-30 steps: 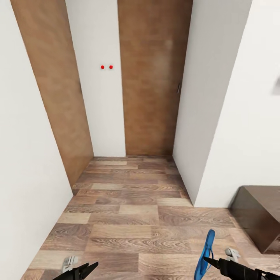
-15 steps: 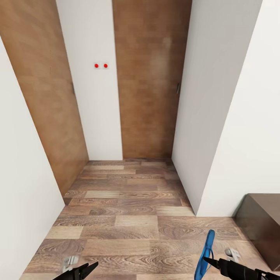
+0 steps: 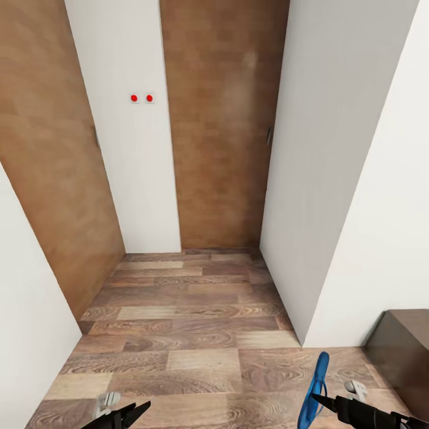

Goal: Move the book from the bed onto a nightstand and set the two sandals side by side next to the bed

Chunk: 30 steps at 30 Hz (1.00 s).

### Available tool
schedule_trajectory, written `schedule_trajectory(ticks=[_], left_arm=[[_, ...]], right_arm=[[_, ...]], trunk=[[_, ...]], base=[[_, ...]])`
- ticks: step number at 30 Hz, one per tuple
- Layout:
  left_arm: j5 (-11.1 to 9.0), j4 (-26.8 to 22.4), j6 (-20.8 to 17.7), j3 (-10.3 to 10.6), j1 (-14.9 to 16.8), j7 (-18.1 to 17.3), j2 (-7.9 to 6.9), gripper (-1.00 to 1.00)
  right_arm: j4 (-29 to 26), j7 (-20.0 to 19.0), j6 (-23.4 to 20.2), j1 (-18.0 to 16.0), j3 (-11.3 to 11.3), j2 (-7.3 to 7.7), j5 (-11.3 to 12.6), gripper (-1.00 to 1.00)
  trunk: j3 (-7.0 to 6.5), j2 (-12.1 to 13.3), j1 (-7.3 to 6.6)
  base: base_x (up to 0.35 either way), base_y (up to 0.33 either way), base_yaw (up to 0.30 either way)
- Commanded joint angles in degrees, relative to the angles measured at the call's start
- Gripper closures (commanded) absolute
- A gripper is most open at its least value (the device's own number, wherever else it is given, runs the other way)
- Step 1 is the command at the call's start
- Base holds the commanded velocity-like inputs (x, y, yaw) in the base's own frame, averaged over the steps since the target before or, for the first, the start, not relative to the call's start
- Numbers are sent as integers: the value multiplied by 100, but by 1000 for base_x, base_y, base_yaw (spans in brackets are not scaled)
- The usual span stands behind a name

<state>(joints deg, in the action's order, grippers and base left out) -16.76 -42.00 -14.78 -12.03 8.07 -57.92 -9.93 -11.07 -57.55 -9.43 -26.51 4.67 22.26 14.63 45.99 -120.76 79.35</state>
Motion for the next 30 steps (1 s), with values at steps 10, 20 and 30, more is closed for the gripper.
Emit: schedule_trajectory(ticks=[10,20,30], left_arm=[[-36,-1,-60,-10,1,-16,-1,-100],[-34,-1,-60,-7,1,-16,-1,-100],[-38,1,-60,-8,1,-12,-1,-100]], right_arm=[[0,-19,-59,-4,52,-3,-4,100],[0,-19,-59,-4,52,-3,-4,100],[0,-19,-59,-8,52,-3,-4,100]], trunk=[[6,-2,2],[6,-2,2],[6,-2,2]], base=[[319,0,-44],[307,0,-1],[302,0,0]])
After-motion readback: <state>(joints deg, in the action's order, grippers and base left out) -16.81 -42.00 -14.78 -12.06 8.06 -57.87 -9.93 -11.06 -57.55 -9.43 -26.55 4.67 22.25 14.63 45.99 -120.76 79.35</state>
